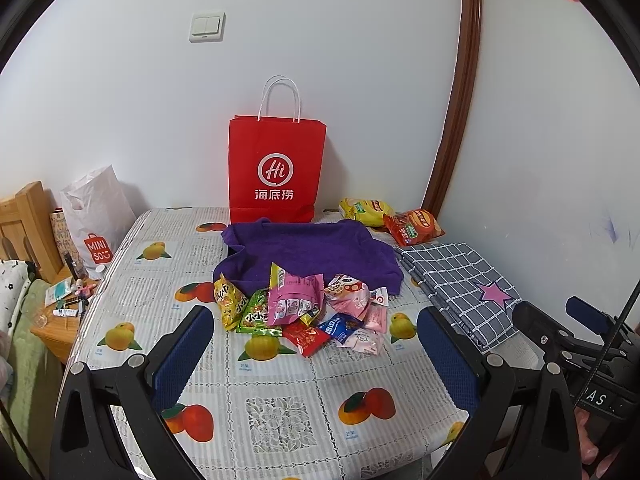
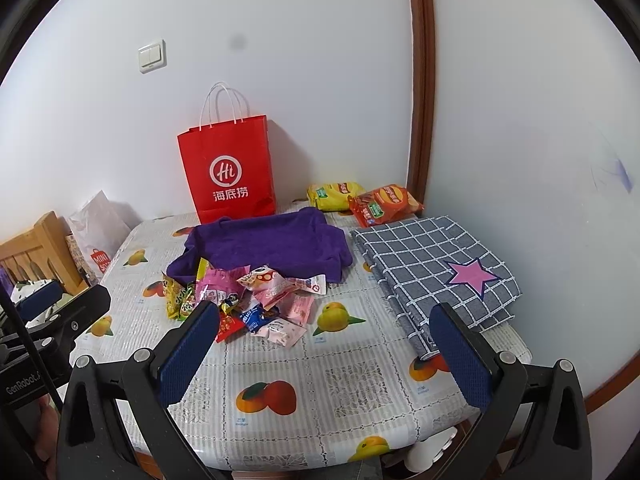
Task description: Organize snacks
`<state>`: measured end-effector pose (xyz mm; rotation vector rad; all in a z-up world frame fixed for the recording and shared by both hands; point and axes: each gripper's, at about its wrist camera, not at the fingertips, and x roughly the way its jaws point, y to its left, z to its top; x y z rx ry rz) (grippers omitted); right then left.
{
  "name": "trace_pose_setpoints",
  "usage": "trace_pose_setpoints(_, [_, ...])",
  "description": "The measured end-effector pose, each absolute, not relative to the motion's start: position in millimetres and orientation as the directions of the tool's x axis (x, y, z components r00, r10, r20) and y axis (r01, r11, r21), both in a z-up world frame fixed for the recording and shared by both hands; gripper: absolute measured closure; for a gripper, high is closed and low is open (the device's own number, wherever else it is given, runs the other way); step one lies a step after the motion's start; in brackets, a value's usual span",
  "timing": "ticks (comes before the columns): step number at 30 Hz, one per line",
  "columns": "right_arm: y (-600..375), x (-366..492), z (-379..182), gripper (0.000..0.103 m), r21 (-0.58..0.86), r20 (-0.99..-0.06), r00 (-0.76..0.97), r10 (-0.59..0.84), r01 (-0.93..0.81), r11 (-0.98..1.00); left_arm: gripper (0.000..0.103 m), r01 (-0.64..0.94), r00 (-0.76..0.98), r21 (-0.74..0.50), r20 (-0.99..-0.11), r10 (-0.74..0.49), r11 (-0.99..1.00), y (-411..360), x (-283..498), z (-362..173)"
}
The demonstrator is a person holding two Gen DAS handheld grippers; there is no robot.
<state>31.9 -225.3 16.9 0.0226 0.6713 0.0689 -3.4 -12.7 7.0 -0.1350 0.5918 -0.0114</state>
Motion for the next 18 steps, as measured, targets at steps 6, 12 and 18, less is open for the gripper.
trace_pose_setpoints(6, [-225.0, 31.0, 17.5, 0.0, 0.045, -0.619, 0.782, 0.071, -0.055, 0.997, 0.001, -0.027, 0.831, -0.129, -0.554, -0.049, 0.991, -13.8, -3.6, 8.3])
trace_pose_setpoints(12, [-225.3, 30.2, 19.2, 0.0, 0.044, -0.618, 0.783, 0.072, -0.056, 0.997, 0.001, -0.026, 0.832, -0.129, -0.552, -0.05, 0.991, -14.4, -4.2, 8.6])
trace_pose_setpoints(18, [-223.2, 29.6, 20.8, 0.0, 0.045, -0.618, 0.782, 0.075, -0.06, 0.997, 0.001, -0.026, 0.832, -0.13, -0.552, -0.051, 0.991, -14.1, -4.7, 8.4])
